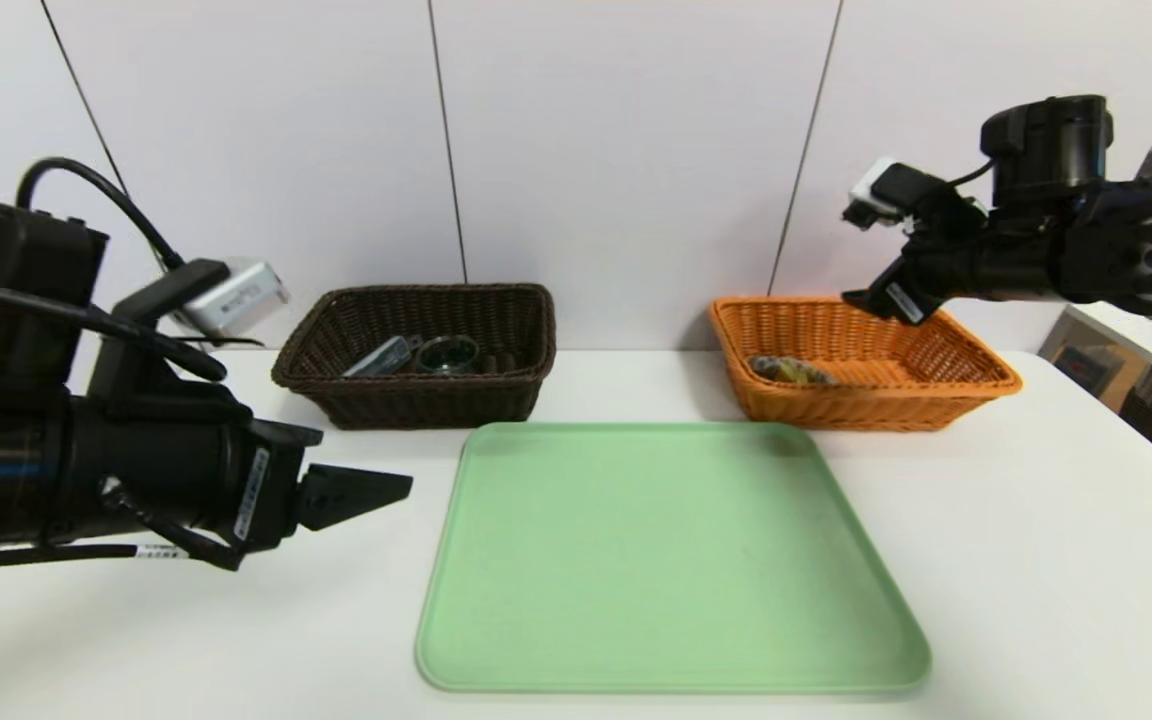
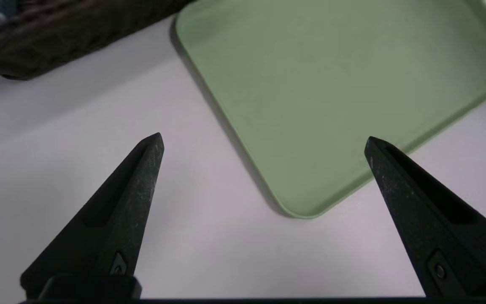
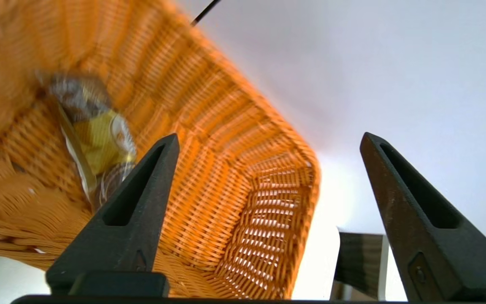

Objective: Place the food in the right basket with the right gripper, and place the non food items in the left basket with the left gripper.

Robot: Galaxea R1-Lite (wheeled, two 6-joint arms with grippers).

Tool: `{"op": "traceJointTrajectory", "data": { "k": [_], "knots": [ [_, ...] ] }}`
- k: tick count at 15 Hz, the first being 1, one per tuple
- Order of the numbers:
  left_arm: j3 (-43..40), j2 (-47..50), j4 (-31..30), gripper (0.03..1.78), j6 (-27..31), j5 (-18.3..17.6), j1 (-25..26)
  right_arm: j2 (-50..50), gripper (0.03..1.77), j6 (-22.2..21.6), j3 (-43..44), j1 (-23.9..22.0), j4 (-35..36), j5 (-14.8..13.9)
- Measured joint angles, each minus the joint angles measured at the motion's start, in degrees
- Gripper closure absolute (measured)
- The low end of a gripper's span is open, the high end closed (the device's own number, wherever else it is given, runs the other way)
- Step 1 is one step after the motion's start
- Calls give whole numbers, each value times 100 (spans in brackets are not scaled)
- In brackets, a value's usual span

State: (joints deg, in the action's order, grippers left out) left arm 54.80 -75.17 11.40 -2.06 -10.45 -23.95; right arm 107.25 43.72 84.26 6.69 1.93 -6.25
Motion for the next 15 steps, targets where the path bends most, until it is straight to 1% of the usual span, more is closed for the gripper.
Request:
{"op": "traceJointTrajectory", "data": {
  "k": [2,3,5,6,9,10,12,15],
  "knots": [
    [243,152,-7,12,16,119,389,-345,26,-618,-20,-80,9,-7],
    [358,234,-18,12,17,244,580,-533,24,-973,-63,-132,9,-28],
    [525,393,-33,12,17,640,941,-968,20,-1735,-293,-319,61,-74],
    [567,467,-33,12,22,770,1109,-1193,19,-2041,-455,-491,74,-82],
    [636,699,17,12,22,833,1674,-1910,16,-2810,-1064,-1080,88,-96],
    [639,803,91,12,20,834,1859,-2200,15,-3018,-1282,-1306,68,-88],
    [630,1003,304,12,17,836,2216,-2782,14,-3272,-1762,-1755,38,-82],
    [455,1290,389,12,-2,844,2632,-3757,12,-3380,-2478,-2285,16,-74]
  ]
}}
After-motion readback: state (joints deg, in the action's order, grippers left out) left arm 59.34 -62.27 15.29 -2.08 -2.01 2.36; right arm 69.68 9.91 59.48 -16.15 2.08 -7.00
